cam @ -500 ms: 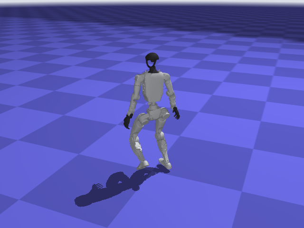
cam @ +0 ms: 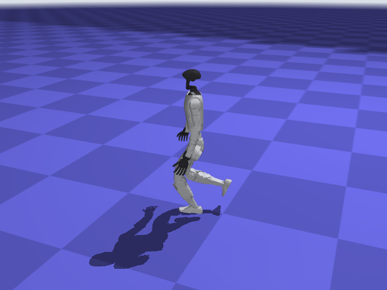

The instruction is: Walk

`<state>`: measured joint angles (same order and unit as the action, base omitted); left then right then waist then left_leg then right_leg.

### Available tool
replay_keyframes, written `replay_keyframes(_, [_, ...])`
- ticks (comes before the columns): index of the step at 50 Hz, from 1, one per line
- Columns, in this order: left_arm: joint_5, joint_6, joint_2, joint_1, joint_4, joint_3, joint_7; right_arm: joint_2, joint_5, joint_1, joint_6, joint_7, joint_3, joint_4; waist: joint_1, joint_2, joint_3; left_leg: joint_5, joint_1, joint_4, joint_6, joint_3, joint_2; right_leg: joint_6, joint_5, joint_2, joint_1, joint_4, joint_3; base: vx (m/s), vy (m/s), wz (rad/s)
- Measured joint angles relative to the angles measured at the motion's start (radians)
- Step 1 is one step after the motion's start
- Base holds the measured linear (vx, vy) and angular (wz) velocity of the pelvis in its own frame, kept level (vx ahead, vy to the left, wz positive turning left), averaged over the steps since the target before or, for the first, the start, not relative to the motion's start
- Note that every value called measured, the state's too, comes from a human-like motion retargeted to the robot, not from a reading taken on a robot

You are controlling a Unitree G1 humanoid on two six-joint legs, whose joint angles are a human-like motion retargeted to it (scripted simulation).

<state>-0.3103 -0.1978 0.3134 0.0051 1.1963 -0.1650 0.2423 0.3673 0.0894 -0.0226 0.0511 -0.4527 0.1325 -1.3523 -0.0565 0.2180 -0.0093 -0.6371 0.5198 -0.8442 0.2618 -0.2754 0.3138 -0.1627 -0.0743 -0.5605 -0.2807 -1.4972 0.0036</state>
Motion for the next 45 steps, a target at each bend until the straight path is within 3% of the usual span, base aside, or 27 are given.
replay_keyframes(4, [0.003, -0.002, -0.011, -0.033, -0.032, -0.038, 0.029, -0.02, 0.011, -0.035, 0.018, -0.068, -0.002, 0.004, 0.03, -0.024, 0.038, -0.004, -0.205, 0.175, -0.004, 0.141, 0.092, 0.105, -0.259, 0.033, -0.172, -0.126, 0.006, 0.71, 0.15, 1.42])
replay_keyframes(8, [0.039, 0.002, -0.032, -0.062, -0.062, -0.093, 0.027, -0.049, -0.012, -0.064, 0.025, -0.112, 0.023, 0.019, 0.054, -0.09, 0.08, -0.051, -0.396, 0.25, -0.035, 0.278, 0.077, 0.15, -0.441, 0.139, -0.339, -0.007, -0.051, 0.76, 0.0, 1.14])
replay_keyframes(12, [0.111, -0.011, -0.05, -0.091, -0.082, -0.166, 0.032, -0.075, -0.039, -0.075, 0.014, -0.144, 0.031, 0.008, 0.051, -0.177, 0.113, -0.123, -0.513, 0.208, -0.075, 0.369, -0.013, 0.084, -0.475, 0.326, -0.43, 0.364, -0.105, 0.78, -0.1, 0.97])
replay_keyframes(15, [0.163, -0.028, -0.057, -0.104, -0.087, -0.209, 0.062, -0.075, -0.072, -0.07, -0.001, -0.181, 0.024, -0.013, 0.036, -0.22, 0.1, -0.136, -0.556, 0.209, -0.115, 0.377, -0.083, 0.017, -0.454, 0.462, -0.453, 0.696, -0.059, 0.8, -0.12, 0.84])
replay_keyframes(18, [0.176, -0.035, -0.053, -0.079, -0.094, -0.206, 0.096, -0.065, -0.094, -0.047, -0.013, -0.218, 0.011, -0.036, 0.031, -0.252, 0.097, -0.146, -0.612, 0.081, -0.169, 0.401, -0.132, 0.032, -0.422, 0.541, -0.441, 0.653, -0.004, 0.85, -0.18, 0.75])
replay_keyframes(20, [0.158, -0.038, -0.049, -0.043, -0.095, -0.184, 0.117, -0.056, -0.109, -0.029, -0.015, -0.243, 0.004, -0.044, 0.034, -0.28, 0.089, -0.096, -0.637, -0.05, -0.226, 0.4, -0.189, 0.073, -0.401, 0.577, -0.42, 0.527, -0.011, 0.86, -0.24, 0.72])
replay_keyframes(21, [0.14, -0.036, -0.051, -0.014, -0.098, -0.168, 0.123, -0.048, -0.117, -0.021, -0.013, -0.256, 0.008, -0.041, 0.044, -0.317, 0.1, -0.022, -0.646, -0.139, -0.275, 0.404, -0.246, 0.104, -0.4, 0.609, -0.372, 0.502, -0.043, 0.82, -0.25, 0.7])
replay_keyframes(23, [0.115, -0.03, -0.053, 0.031, -0.105, -0.142, 0.124, -0.035, -0.126, -0.01, -0.006, -0.274, 0.016, -0.023, 0.052, -0.374, 0.112, 0.189, -0.608, -0.341, -0.371, 0.402, -0.343, 0.166, -0.422, 0.661, -0.294, 0.478, -0.09, 0.76, -0.23, 0.58])
replay_keyframes(25, [0.09, -0.017, -0.05, 0.052, -0.118, -0.128, 0.108, -0.022, -0.126, -0.014, 0.002, -0.281, 0.021, 0.004, 0.048, -0.401, 0.114, 0.381, -0.498, -0.55, -0.408, 0.373, -0.439, 0.215, -0.464, 0.69, -0.226, 0.485, -0.117, 0.74, -0.2, 0.51])
replay_keyframes(27, [0.073, -0.006, -0.04, 0.049, -0.136, -0.123, 0.089, -0.013, -0.12, -0.044, 0.005, -0.276, 0.029, 0.026, 0.03, -0.394, 0.118, 0.379, -0.362, -0.7, -0.349, 0.325, -0.534, 0.237, -0.499, 0.701, -0.146, 0.524, -0.126, 0.76, -0.2, 0.47])
replay_keyframes(30, [0.061, 0.0, -0.027, 0.043, -0.164, -0.114, 0.077, -0.01, -0.111, -0.104, 0.006, -0.258, 0.049, 0.068, -0.01, -0.354, 0.126, 0.217, -0.171, -0.773, -0.244, 0.244, -0.615, 0.241, -0.545, 0.698, -0.023, 0.594, -0.119, 0.79, -0.13, 0.28])
replay_keyframes(32, [0.054, -0.006, -0.026, 0.046, -0.181, -0.105, 0.086, -0.013, -0.103, -0.149, 0.007, -0.248, 0.064, 0.108, -0.036, -0.316, 0.134, 0.123, -0.072, -0.689, -0.215, 0.184, -0.61, 0.229, -0.58, 0.68, 0.054, 0.629, -0.1, 0.83, -0.02, 0.03])
replay_keyframes(35, [0.041, -0.021, -0.032, 0.048, -0.188, -0.099, 0.12, -0.013, -0.093, -0.218, 0.016, -0.243, 0.086, 0.17, -0.063, -0.254, 0.143, 0.06, 0.041, -0.421, -0.223, 0.113, -0.551, 0.206, -0.638, 0.626, 0.15, 0.662, -0.065, 0.85, 0.07, 0.0])
replay_keyframes(40, [0.042, -0.019, -0.045, 0.032, -0.154, -0.086, 0.17, -0.005, -0.126, -0.326, 0.02, -0.251, 0.13, 0.22, -0.045, -0.119, 0.109, 0.175, 0.09, 0.224, -0.277, 0.087, -0.313, 0.153, -0.705, 0.465, 0.203, 0.644, -0.023, 0.83, 0.15, 0.28])
replay_keyframes(43, [0.028, -0.018, -0.06, 0.048, -0.144, -0.079, 0.183, -0.013, -0.126, -0.319, 0.015, -0.256, 0.137, 0.219, -0.058, -0.082, 0.086, 0.206, 0.13, 0.165, -0.257, 0.087, -0.254, 0.116, -0.699, 0.403, 0.225, 0.537, 0.011, 0.84, 0.21, 0.02])
replay_keyframes(45, [0.009, -0.018, -0.07, 0.056, -0.135, -0.076, 0.185, -0.027, -0.116, -0.295, 0.01, -0.251, 0.134, 0.204, -0.069, -0.052, 0.066, 0.235, 0.128, 0.102, -0.226, 0.073, -0.208, 0.079, -0.637, 0.343, 0.239, 0.461, 0.024, 0.89, 0.24, -0.05])
